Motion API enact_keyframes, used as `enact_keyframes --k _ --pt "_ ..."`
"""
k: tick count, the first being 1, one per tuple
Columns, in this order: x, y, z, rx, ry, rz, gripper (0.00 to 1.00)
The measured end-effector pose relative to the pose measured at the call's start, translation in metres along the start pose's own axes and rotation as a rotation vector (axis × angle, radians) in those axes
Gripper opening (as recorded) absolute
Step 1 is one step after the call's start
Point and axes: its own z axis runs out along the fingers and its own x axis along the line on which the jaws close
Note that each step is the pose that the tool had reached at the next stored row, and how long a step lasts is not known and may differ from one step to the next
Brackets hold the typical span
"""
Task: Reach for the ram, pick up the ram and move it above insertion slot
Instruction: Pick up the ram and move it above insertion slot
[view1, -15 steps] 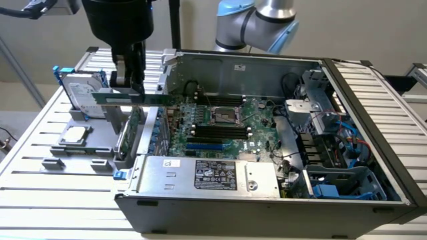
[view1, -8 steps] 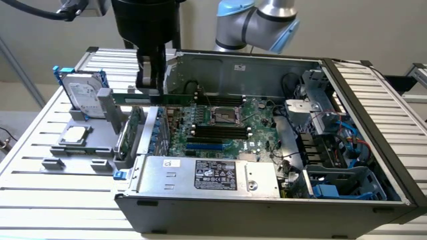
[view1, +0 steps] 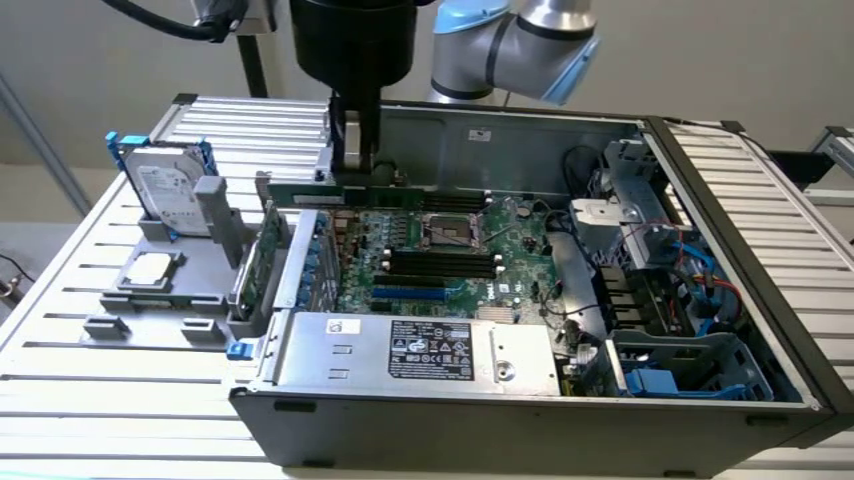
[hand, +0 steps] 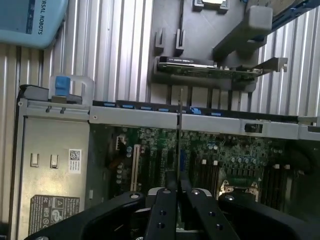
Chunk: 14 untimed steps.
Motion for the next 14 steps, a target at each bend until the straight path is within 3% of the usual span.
enact_keyframes --k 5,14 --pt "-0.009 -0.0181 0.0004 0.0 0.0 0.0 0.14" --pt "-0.033 -0.0429 0.003 0.0 0.0 0.0 0.14"
